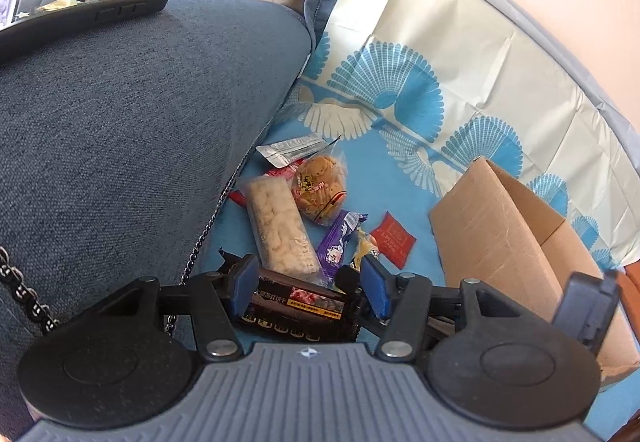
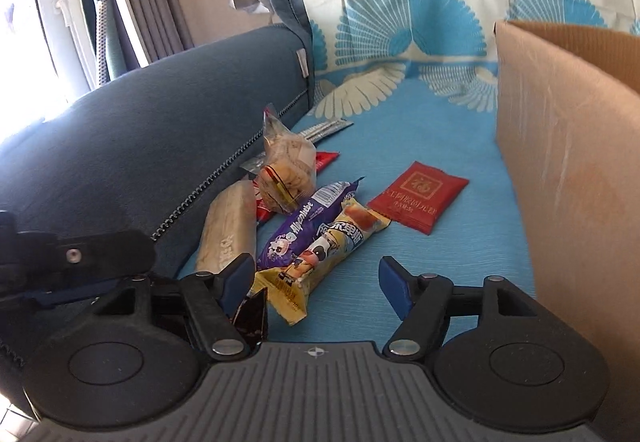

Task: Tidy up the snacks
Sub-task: 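Lower the right gripper onto the yellow wafer pack and grasp it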

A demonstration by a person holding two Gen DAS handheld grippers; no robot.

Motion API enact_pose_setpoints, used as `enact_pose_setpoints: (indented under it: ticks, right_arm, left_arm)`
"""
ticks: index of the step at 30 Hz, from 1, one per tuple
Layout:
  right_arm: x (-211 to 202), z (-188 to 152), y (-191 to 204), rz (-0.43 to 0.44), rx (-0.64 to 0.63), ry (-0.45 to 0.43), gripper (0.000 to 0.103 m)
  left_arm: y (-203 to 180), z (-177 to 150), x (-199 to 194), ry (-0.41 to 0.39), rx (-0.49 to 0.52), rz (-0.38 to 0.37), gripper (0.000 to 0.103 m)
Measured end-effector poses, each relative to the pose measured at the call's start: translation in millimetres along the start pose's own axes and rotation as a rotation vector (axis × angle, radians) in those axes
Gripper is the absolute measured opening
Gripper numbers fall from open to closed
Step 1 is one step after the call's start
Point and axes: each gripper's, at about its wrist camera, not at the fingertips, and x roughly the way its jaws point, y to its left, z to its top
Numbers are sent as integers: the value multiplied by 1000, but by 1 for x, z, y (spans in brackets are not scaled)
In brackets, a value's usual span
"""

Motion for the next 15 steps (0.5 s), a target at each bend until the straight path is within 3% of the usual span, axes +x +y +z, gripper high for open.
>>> enact_pose_setpoints:
  ticks: [8,9,10,12,15]
  right_arm:
    - [20,3,9,5,-42,23,71]
    - [21,3,10,0,-56,23,66]
    - [21,4,11,-5,-72,24,53]
    - [20,5,10,-24,-93,33,37]
    - [13,6,5,-36,-104,32,28]
  left_arm:
    - [-2,-1,1,4,10,31,62]
    - [-3,-2,2,5,12,36,62]
    - [-3,-2,3,11,14,42,62]
    - [-2,-2,5,19,10,49,62]
    - [-2,-2,7,21,8,55,62]
